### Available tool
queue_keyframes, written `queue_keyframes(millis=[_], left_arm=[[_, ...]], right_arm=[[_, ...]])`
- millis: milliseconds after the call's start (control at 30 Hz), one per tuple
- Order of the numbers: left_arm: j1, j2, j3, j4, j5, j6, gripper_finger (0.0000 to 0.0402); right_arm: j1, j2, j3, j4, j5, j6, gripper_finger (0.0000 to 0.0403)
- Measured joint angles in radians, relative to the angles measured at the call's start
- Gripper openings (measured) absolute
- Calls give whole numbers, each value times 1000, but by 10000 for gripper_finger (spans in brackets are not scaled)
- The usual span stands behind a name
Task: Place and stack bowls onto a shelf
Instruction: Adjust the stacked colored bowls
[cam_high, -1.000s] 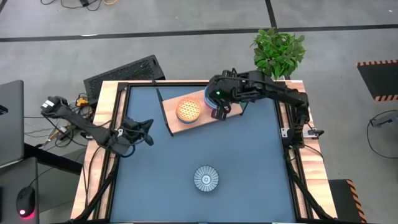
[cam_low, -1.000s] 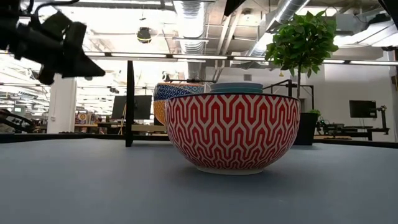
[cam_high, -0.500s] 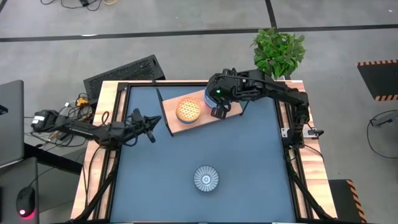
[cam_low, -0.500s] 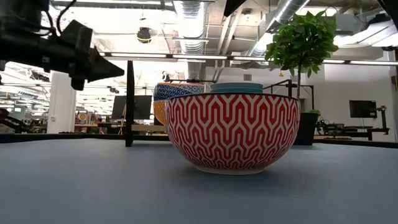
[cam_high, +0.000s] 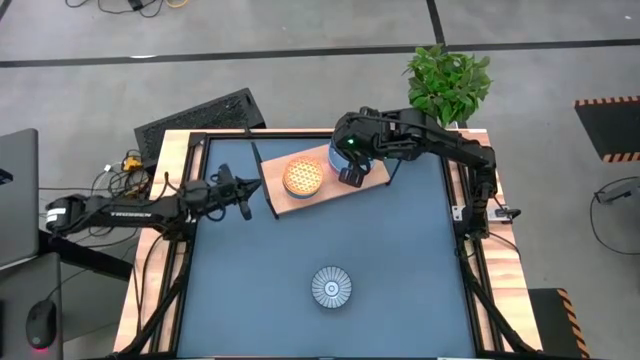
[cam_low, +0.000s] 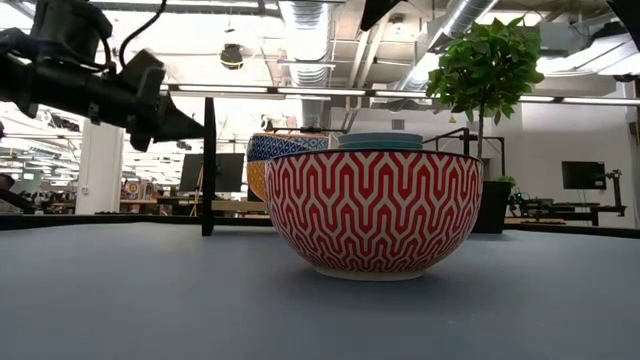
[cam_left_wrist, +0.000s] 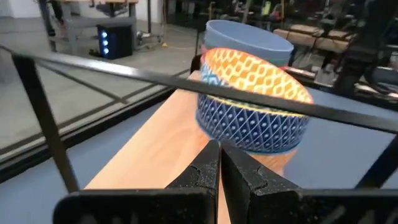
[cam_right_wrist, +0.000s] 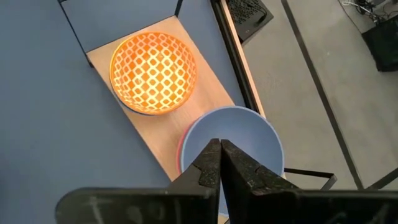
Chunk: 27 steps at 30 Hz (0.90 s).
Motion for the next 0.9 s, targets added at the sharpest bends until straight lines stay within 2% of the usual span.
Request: queue_keyframes(millis=[200,467,700,900], left_arm=[[51,19,0,31,61,55,0],[103,155,17,114,200,62,0],[103,243,45,173,218,111,0],[103,306,45,210,222,129,0]], right_arm=[[-5,0,0,0,0,-8,20],[-12,0,0,12,-2,-9,40],[-12,0,0,12,-17,-10,22],[-14,0,0,13,-27,-11,37]])
